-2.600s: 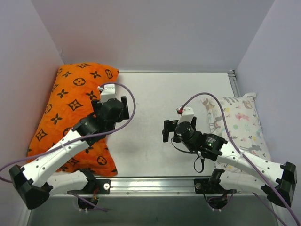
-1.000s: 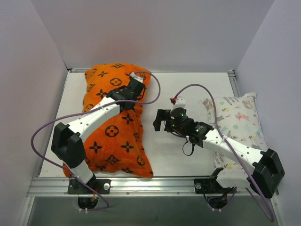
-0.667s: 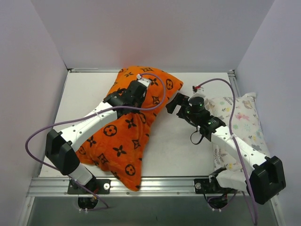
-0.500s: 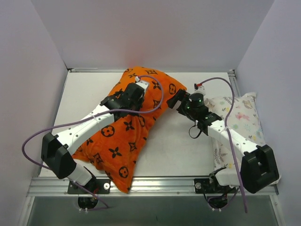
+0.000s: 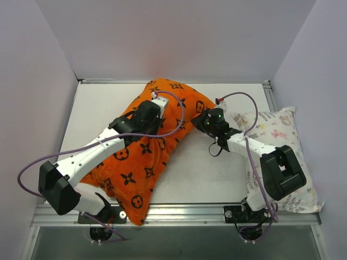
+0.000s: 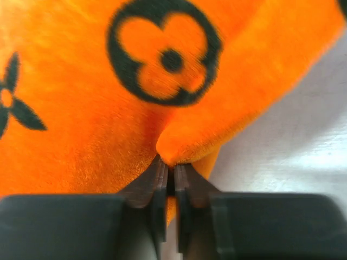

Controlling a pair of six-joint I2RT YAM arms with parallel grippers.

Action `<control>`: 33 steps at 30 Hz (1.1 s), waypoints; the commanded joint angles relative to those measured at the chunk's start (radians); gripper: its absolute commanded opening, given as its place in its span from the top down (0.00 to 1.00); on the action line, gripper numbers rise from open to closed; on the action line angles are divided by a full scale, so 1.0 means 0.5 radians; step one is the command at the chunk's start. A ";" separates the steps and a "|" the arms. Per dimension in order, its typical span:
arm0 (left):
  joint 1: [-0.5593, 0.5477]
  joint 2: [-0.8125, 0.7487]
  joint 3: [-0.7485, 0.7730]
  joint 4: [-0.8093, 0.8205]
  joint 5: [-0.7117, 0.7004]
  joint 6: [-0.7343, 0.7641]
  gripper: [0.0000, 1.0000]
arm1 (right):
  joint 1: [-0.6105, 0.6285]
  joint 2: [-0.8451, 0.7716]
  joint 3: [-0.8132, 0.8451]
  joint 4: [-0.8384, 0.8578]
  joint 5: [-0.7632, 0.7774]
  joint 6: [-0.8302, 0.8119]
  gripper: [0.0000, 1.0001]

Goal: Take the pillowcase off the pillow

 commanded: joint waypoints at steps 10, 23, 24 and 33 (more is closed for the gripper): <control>-0.092 -0.233 0.078 0.141 0.068 0.053 0.47 | 0.304 -0.533 0.106 -0.302 0.567 -0.307 1.00; -0.957 -0.426 -0.050 0.018 -0.895 -0.057 0.05 | 0.363 -0.816 0.421 -0.787 0.637 -0.383 1.00; -0.987 -0.417 -0.120 0.015 -0.935 -0.088 0.05 | 0.366 -0.825 0.476 -0.815 0.628 -0.390 1.00; -1.399 -0.215 -0.195 -0.221 -1.695 -0.478 0.04 | 0.363 -0.881 0.713 -1.088 0.551 -0.436 1.00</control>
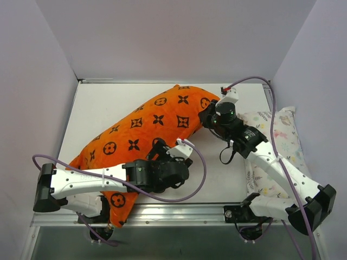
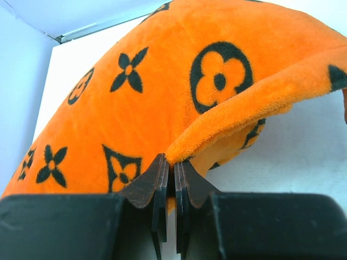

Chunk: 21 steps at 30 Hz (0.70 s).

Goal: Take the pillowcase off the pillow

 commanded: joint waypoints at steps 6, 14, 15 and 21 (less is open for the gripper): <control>-0.149 0.080 0.038 -0.198 -0.549 -0.314 0.04 | -0.009 -0.190 0.250 -0.032 0.042 -0.063 1.00; -0.149 0.111 0.014 -0.198 -0.613 -0.378 0.05 | -0.009 -0.215 0.361 -0.121 0.014 -0.103 1.00; -0.149 0.114 0.014 -0.201 -0.629 -0.384 0.05 | -0.009 -0.212 0.382 -0.139 0.014 -0.106 1.00; -0.149 0.089 0.133 -0.262 -0.794 -0.391 0.73 | -0.006 -0.233 0.437 -0.195 -0.010 -0.139 1.00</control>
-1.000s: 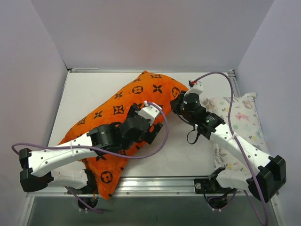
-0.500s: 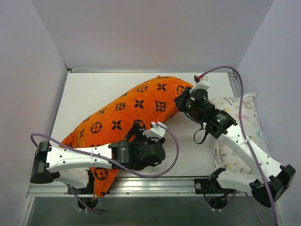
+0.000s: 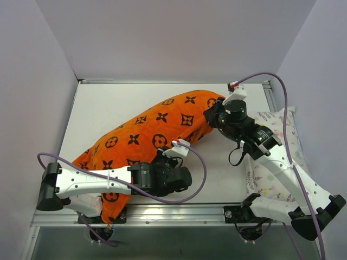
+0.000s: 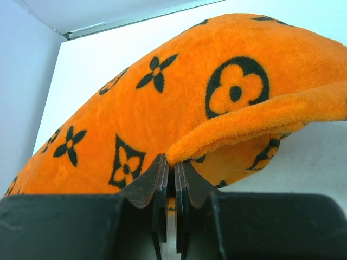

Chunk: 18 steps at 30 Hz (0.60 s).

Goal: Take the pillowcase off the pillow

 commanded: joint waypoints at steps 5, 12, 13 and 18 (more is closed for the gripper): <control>0.004 -0.067 0.300 -0.047 -0.314 0.135 1.00 | -0.005 -0.148 0.184 0.123 0.028 -0.089 1.00; 0.126 -0.091 0.687 0.136 -0.381 0.603 1.00 | 0.001 -0.216 0.239 0.028 -0.009 -0.165 1.00; 0.145 -0.109 0.696 0.225 -0.375 0.702 1.00 | 0.004 -0.225 0.249 0.016 -0.012 -0.174 1.00; 0.182 -0.202 0.901 0.582 -0.347 1.092 1.00 | 0.050 -0.219 0.432 -0.119 -0.116 -0.251 1.00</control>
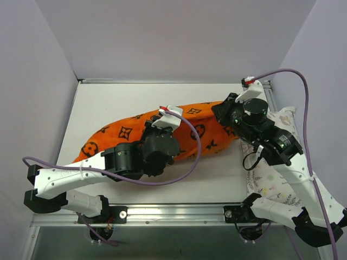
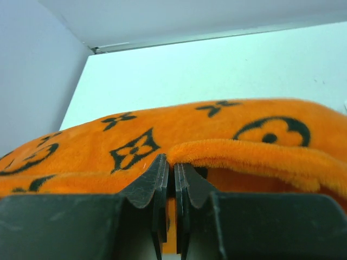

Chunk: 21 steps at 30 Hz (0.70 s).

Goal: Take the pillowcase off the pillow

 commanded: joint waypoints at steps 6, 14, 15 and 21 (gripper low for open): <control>0.488 -0.090 0.523 0.093 0.548 0.073 1.00 | 0.030 0.212 0.341 0.018 -0.154 -0.111 1.00; 1.829 0.611 0.622 -0.065 2.034 -0.298 1.00 | -0.221 0.976 0.335 0.147 -0.611 0.110 1.00; 1.876 0.698 0.641 -0.062 2.092 -0.344 1.00 | -0.246 1.071 0.356 0.144 -0.651 0.116 1.00; 1.974 1.079 0.607 0.122 2.179 -0.415 1.00 | -0.283 1.559 0.577 0.144 -0.703 0.067 0.94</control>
